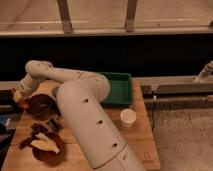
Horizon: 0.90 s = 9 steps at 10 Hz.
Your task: Place pepper in purple bowl
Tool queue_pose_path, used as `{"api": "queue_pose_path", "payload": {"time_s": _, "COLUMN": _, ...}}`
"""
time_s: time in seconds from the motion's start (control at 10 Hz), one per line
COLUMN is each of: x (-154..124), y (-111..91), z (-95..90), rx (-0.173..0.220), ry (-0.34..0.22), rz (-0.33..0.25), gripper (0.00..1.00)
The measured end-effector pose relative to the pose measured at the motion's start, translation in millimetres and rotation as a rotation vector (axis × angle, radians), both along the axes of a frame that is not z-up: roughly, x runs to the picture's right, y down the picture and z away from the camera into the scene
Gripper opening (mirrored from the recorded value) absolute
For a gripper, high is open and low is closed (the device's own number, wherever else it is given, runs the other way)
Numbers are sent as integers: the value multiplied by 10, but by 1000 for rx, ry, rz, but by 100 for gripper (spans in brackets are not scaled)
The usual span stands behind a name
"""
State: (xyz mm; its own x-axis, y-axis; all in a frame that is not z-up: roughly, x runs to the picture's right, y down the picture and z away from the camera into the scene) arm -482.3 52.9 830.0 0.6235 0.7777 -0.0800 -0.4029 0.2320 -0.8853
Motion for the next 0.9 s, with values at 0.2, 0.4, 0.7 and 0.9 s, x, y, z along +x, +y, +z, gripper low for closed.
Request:
{"api": "queue_pose_path", "payload": {"time_s": 0.2, "x": 354, "y": 16, "z": -41, "rx": 12, "ry": 41, "rz": 39, "gripper": 33}}
{"api": "queue_pose_path", "payload": {"time_s": 0.4, "x": 620, "y": 31, "z": -81, "rx": 15, "ry": 74, "rz": 72, "gripper": 33}}
{"api": "queue_pose_path", "payload": {"time_s": 0.7, "x": 693, "y": 39, "z": -92, "rx": 9, "ry": 86, "rz": 84, "gripper": 35}}
{"api": "queue_pose_path", "payload": {"time_s": 0.9, "x": 563, "y": -1, "z": -87, "rx": 12, "ry": 76, "rz": 80, "gripper": 56}}
